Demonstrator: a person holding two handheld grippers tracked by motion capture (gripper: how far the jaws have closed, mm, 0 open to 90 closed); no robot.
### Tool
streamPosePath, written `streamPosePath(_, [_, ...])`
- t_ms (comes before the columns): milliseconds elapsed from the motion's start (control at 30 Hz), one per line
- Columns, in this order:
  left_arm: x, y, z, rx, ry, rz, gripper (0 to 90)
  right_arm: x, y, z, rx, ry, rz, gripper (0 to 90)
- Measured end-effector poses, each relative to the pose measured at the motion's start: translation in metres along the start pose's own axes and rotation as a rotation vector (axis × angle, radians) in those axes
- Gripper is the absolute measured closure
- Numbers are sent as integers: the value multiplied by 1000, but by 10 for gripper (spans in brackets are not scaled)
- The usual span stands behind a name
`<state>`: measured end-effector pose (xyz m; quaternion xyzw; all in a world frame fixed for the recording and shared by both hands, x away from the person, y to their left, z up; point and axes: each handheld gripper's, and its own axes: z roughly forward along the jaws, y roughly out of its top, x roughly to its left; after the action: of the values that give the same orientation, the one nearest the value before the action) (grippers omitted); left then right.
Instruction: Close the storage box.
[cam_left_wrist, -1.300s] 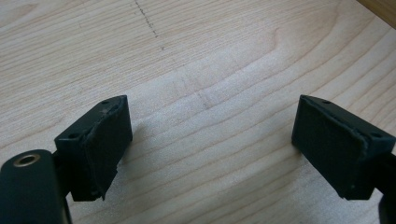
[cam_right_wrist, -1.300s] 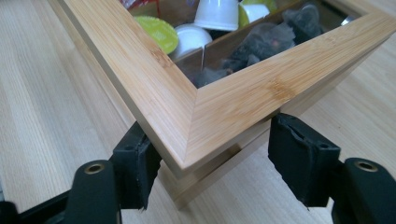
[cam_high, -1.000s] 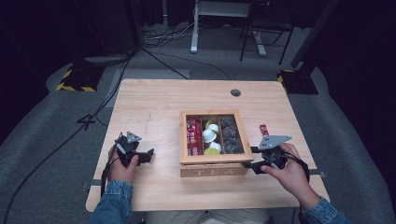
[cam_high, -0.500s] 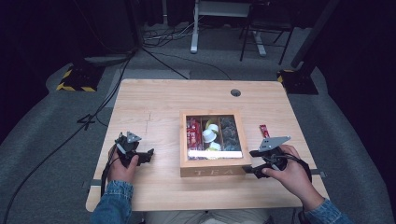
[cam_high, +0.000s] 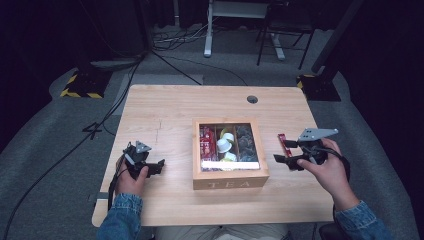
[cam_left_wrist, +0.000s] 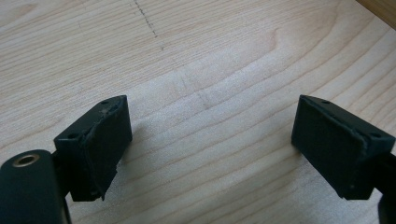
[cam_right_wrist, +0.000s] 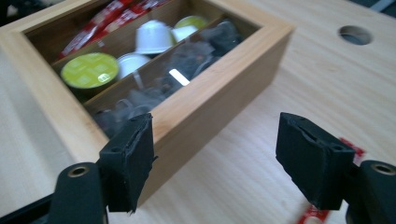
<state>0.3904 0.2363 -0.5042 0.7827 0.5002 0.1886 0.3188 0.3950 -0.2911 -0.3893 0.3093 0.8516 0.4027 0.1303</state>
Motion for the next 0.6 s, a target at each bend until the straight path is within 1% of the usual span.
streamPosePath(100, [0,0,0,1,0,-1,125,-12,0,-5,-16,-30,25,280])
streamPosePath(200, [0,0,0,0,0,0,125,-24,-2,-9,-14,-55,46,280])
streamPosePath(300, [0,0,0,-1,-1,-2,125,-38,-6,-13,-21,-88,71,280])
streamPosePath(433, [0,0,0,-1,-3,-3,125,-55,-13,-15,-26,-116,105,277])
streamPosePath(500, [0,0,0,-1,-3,-4,125,-64,-19,-14,-21,-134,117,277])
streamPosePath(600, [0,0,0,-1,-3,-4,124,-74,-25,-11,3,-160,119,277])
